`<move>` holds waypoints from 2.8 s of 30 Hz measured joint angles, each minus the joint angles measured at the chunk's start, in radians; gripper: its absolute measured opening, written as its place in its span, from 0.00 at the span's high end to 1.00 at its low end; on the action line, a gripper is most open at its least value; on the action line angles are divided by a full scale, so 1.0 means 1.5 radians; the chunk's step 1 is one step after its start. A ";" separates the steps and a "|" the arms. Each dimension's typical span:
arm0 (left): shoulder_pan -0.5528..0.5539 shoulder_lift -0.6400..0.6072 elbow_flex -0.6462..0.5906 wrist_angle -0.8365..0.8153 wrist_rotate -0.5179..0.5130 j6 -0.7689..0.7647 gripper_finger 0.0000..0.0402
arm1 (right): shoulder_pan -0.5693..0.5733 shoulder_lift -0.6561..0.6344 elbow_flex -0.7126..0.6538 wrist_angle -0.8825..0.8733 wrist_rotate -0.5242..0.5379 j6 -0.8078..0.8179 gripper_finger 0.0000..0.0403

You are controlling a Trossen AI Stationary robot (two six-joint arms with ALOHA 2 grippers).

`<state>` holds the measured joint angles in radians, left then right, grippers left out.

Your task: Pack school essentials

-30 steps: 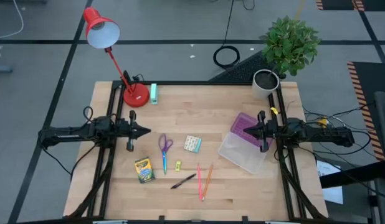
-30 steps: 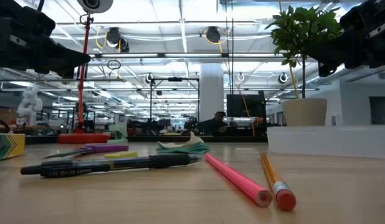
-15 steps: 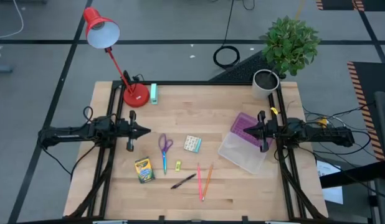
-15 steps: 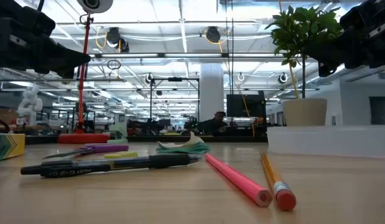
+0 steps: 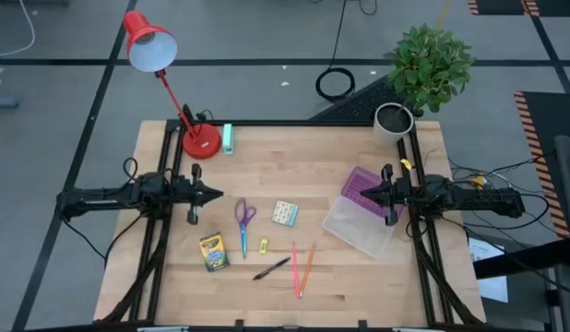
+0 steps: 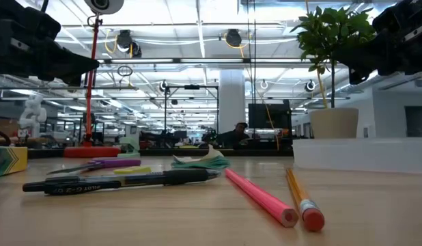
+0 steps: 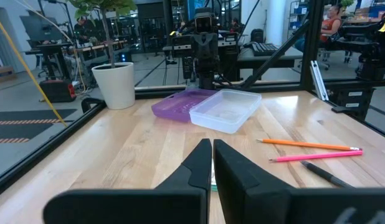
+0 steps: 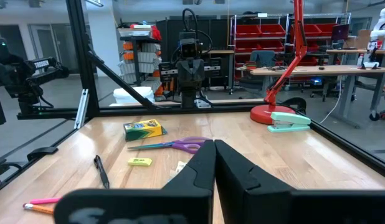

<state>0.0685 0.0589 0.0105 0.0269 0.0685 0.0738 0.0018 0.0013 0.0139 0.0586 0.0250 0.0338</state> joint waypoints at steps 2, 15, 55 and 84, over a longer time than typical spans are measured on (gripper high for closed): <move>0.000 0.000 0.000 0.000 0.000 0.000 0.95 | 0.000 0.000 0.000 0.000 0.000 0.000 1.00; 0.000 0.000 0.000 0.000 0.000 0.000 0.95 | 0.000 0.000 0.000 0.000 0.000 -0.001 1.00; 0.000 0.000 0.000 0.003 0.000 0.000 0.95 | 0.000 0.268 0.447 -0.223 0.034 -0.024 1.00; -0.002 0.000 0.000 0.040 0.007 -0.123 0.95 | 0.000 0.416 0.561 -0.272 0.036 0.127 1.00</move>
<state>0.0652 0.0589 0.0104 0.0865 0.0789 -0.1113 0.0017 0.6247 0.8551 -0.3501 0.0784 0.2241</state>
